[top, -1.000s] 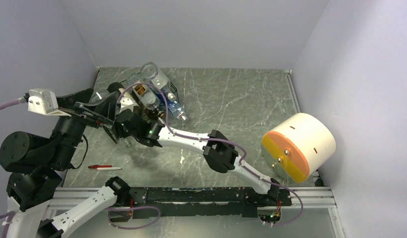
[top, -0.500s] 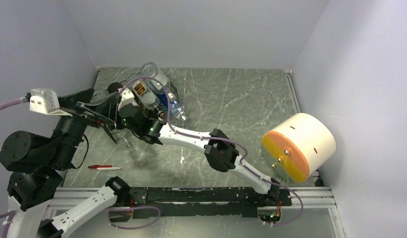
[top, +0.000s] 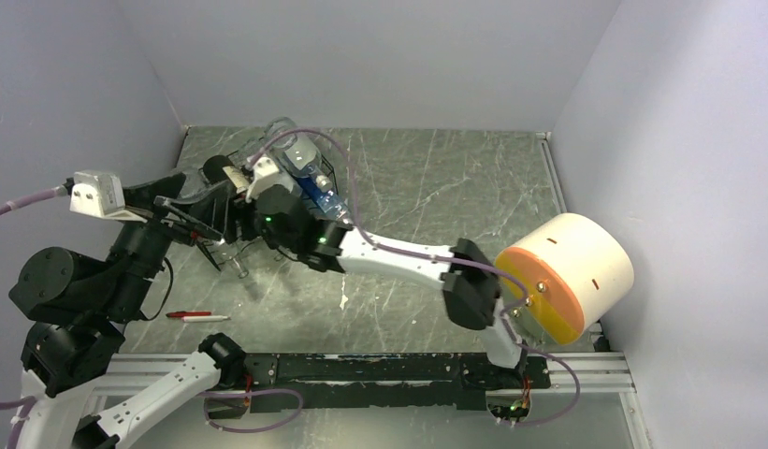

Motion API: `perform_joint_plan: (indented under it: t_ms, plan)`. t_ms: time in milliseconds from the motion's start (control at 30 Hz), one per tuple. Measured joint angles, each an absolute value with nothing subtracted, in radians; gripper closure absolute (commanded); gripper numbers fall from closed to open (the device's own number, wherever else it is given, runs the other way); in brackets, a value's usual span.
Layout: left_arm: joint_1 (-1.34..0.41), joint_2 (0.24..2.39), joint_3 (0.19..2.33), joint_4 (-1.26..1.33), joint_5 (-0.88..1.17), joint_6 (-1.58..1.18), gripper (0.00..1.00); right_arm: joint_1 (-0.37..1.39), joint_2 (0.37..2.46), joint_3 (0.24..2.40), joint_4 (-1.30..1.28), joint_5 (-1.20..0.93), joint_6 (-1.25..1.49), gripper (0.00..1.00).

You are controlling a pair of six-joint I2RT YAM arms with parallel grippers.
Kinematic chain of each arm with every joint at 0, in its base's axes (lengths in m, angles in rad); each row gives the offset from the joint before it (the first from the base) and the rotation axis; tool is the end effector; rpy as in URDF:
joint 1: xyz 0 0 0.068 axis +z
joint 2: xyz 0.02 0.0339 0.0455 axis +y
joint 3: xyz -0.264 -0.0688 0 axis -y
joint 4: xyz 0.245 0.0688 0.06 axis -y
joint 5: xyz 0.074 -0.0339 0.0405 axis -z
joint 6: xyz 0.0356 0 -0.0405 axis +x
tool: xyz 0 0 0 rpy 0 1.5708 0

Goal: Put the wine bottle on the wine rack

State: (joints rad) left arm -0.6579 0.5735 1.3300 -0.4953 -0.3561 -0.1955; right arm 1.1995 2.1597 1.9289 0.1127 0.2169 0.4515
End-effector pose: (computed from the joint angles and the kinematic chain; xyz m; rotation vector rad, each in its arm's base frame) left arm 0.0384 -0.0140 0.4963 0.0013 1.3427 -0.4905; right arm 0.1983 0.4882 0.3226 -0.4933 1.7312 1.0374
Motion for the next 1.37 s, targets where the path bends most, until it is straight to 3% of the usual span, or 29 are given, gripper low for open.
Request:
perform_joint_plan:
  t_ms: [333, 533, 800, 967, 1367]
  plan:
    - [-0.658, 0.485, 1.207, -0.612, -0.404, -0.278, 0.06, 1.199, 1.619, 1.319, 0.011, 0.391, 0.425, 0.29]
    - [-0.658, 0.439, 1.164, -0.712, -0.407, -0.325, 0.06, 1.199, 1.356, 1.156, -0.230, 0.596, 0.466, 0.26]
    - [-0.658, 0.390, 1.204, -0.813, -0.396, -0.318, 0.06, 1.199, 1.019, 1.209, -0.598, 0.891, 0.534, 0.26]
    - [-0.658, 0.371, 1.297, -0.820, -0.381, -0.275, 0.06, 1.199, 0.877, 1.256, -0.675, 0.971, 0.507, 0.26]
    - [-0.658, 0.376, 1.381, -0.820, -0.369, -0.222, 0.06, 1.199, 0.793, 1.302, -0.693, 0.994, 0.435, 0.25]
